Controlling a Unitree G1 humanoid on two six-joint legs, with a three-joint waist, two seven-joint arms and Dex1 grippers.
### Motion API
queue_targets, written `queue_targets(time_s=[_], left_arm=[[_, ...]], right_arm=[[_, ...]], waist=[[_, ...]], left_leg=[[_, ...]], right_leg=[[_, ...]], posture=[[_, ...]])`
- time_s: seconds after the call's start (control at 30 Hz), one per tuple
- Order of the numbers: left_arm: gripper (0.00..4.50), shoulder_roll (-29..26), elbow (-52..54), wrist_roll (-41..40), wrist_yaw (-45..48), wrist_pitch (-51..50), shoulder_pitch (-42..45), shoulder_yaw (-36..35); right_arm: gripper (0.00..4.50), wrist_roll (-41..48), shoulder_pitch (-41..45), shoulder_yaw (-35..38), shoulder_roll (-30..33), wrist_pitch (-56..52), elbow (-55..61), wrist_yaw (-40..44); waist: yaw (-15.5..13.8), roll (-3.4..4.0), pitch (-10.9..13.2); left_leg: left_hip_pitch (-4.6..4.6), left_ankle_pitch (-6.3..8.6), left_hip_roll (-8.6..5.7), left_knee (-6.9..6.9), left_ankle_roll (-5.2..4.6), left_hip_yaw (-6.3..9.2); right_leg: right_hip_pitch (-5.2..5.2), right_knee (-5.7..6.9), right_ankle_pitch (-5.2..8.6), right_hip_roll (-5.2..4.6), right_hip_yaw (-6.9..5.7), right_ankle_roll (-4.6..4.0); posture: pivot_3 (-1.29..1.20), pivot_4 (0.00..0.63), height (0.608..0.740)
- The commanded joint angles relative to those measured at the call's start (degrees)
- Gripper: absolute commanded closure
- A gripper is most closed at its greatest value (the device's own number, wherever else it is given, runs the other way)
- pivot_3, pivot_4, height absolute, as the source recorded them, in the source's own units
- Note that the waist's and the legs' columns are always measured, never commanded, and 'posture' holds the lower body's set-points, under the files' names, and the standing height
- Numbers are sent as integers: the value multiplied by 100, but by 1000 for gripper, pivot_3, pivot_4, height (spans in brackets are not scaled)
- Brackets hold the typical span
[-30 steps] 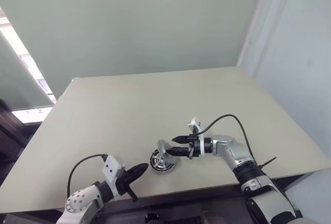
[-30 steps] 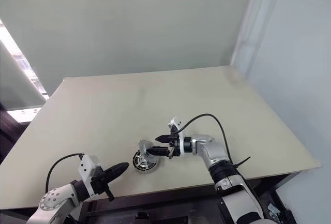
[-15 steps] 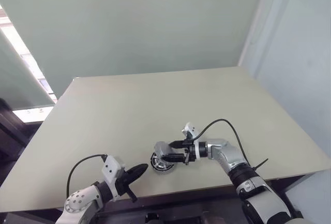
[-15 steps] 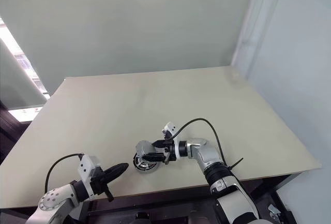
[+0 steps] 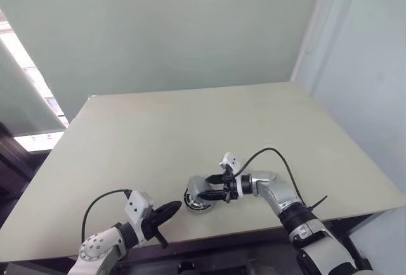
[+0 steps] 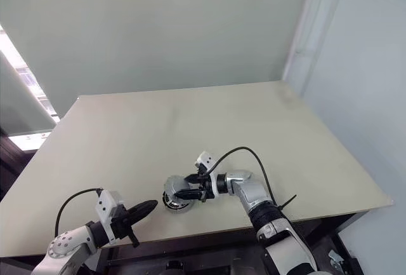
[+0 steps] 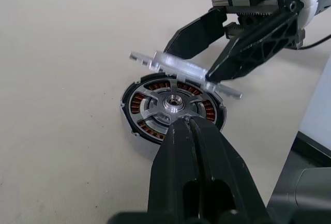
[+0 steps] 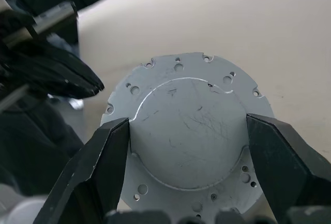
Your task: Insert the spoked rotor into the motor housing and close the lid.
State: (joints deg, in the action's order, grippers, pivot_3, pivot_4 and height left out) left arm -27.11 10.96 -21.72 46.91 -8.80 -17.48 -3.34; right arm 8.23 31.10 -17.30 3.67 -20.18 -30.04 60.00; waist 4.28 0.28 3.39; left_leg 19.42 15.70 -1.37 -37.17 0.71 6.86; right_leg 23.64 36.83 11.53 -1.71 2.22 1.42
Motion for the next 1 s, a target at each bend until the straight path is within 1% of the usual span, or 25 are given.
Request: queue_targets(time_s=[0.03, 0.17, 0.4, 0.83, 1.0], left_arm=[[4500, -84, 136, -39, 7, 48, 39, -111], [4500, -117, -101, 4, -59, 121, 44, -292], [4500, -138, -277, -22, -149, 197, -2, -570], [4500, 23, -173, 15, -249, 158, 3, -458], [4500, 113, -153, 44, -276, 176, -18, -373]], right_arm=[[1213, -345, -65, -383, 4, -216, 541, -321], [1213, -723, -144, -745, 29, -245, 756, -662], [1213, -1016, -192, -1033, -3, -773, 958, -1026], [1213, -1435, -81, -1455, 111, -1295, 1075, -1272], [1213, -1497, -68, -1506, 23, -1705, 1115, -1500]], waist=[[2, 0, 0], [2, 0, -2], [2, -6, -6], [1, -9, -8], [1, -12, -12]], left_leg=[[0, 0, 0, 0, 0, -1], [-2, 0, 1, 0, 0, -1], [-26, 0, 4, 1, 1, -3], [-37, 1, 4, 3, 1, -3], [-39, 1, 4, 3, 1, -3]], right_leg=[[0, 0, 0, 0, 1, 0], [-1, 0, 2, 0, 0, -4], [-18, 1, 9, 0, 0, -15], [-27, 1, 10, -1, -1, -15], [-28, 1, 10, -2, 0, -15]], posture=[[0, 0, 740], [0, 0, 740], [0, 0, 740], [0, 0, 740], [0, 0, 740]])
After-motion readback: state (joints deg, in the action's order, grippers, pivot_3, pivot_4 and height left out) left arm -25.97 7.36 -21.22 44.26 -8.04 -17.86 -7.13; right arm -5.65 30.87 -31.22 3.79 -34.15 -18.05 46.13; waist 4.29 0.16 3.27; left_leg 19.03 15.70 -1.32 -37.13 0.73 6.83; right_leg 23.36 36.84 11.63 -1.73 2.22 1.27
